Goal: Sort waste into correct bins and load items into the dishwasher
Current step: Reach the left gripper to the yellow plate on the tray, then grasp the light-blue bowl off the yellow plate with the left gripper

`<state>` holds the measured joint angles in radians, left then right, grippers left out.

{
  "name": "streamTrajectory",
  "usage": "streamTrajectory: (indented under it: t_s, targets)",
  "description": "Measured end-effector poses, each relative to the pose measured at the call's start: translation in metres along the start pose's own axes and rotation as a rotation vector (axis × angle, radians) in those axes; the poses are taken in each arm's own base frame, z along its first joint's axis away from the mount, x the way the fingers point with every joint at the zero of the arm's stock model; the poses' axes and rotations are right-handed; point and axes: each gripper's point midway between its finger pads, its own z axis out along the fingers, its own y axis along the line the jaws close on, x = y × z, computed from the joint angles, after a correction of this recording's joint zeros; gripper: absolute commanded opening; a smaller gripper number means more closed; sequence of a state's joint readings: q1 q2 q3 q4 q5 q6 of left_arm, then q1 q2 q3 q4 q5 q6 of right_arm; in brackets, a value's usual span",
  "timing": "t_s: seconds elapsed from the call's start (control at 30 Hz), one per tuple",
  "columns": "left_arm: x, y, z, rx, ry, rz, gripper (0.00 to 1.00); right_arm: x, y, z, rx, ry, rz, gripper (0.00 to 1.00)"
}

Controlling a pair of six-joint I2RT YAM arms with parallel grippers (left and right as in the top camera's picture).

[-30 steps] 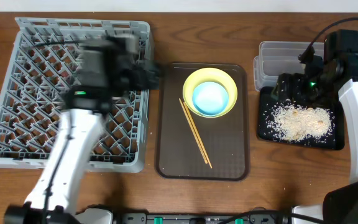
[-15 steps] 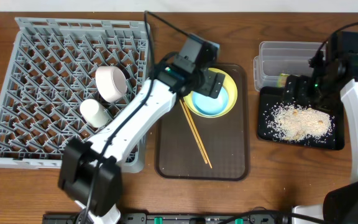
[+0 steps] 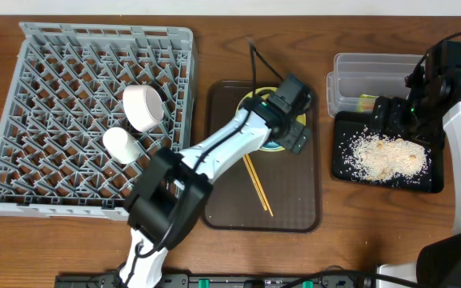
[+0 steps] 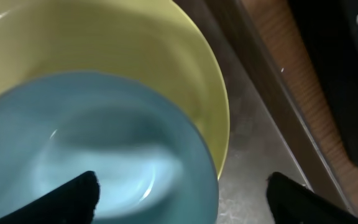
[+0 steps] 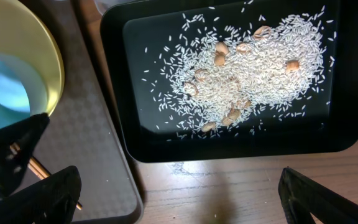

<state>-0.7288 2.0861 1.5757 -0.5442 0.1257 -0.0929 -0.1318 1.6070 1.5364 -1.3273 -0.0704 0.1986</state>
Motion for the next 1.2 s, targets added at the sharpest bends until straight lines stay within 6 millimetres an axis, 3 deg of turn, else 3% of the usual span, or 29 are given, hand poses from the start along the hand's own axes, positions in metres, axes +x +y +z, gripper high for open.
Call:
streamTrajectory:
  t_s: [0.2, 0.47, 0.57, 0.83, 1.2]
  targets:
    - [0.006, 0.015, 0.013, -0.083, 0.018, 0.0, 0.49, 0.001, 0.0, 0.0, 0.001, 0.004, 0.001, 0.99]
    - [0.004, 0.031, 0.015, -0.173, 0.007, 0.01, 0.45, 0.004, -0.001, 0.0, 0.003, 0.015, 0.001, 0.99]
    - [0.007, 0.033, 0.019, -0.186, 0.016, 0.01, 0.39, 0.004, -0.001, 0.0, 0.003, 0.015, 0.001, 0.99]
    - [0.012, 0.036, 0.026, -0.194, 0.034, 0.016, 0.08, 0.005, -0.001, 0.0, 0.004, 0.022, 0.002, 0.99]
    - [0.017, 0.039, 0.024, -0.23, 0.053, 0.026, 0.08, 0.007, -0.001, 0.0, 0.006, 0.029, 0.002, 0.99]
